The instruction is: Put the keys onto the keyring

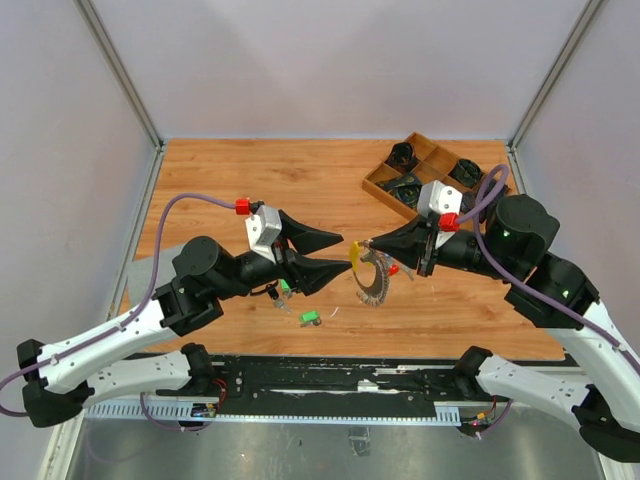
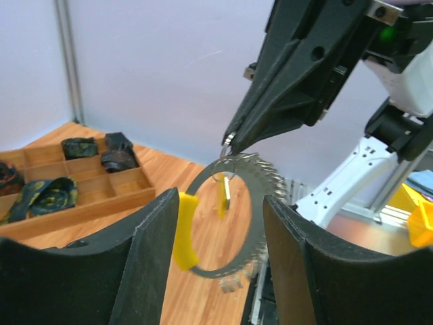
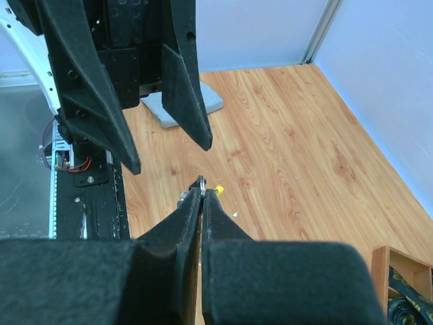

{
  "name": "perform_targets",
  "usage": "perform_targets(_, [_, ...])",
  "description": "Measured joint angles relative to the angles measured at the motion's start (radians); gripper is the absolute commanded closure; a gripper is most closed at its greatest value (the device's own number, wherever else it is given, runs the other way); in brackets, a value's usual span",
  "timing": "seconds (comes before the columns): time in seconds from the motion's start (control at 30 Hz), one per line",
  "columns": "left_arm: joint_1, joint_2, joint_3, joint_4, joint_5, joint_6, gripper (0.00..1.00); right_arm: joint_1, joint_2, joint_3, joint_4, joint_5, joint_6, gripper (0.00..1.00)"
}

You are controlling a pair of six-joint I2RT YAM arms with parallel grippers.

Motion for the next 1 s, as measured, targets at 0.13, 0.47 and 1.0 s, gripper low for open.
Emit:
perform_targets(0.13, [0.0,0.018,0.0,0.045,0.044,-0.031,0.37,0.0,0.002,0.0,0.012,0.011,0.026,0.99])
perform_targets(0.47, [-0.001,0.031,-0.005,0.089,0.042,-0.067,0.32,0.0,0.021,0.0,0.013,0.101,0.078,0.99])
perform_targets(1.0, [-0.003,0.152,-0.037,0.094,-0.008,-0.006,0.33,0.0,0.039,0.017,0.057,0.113,0.15,0.99])
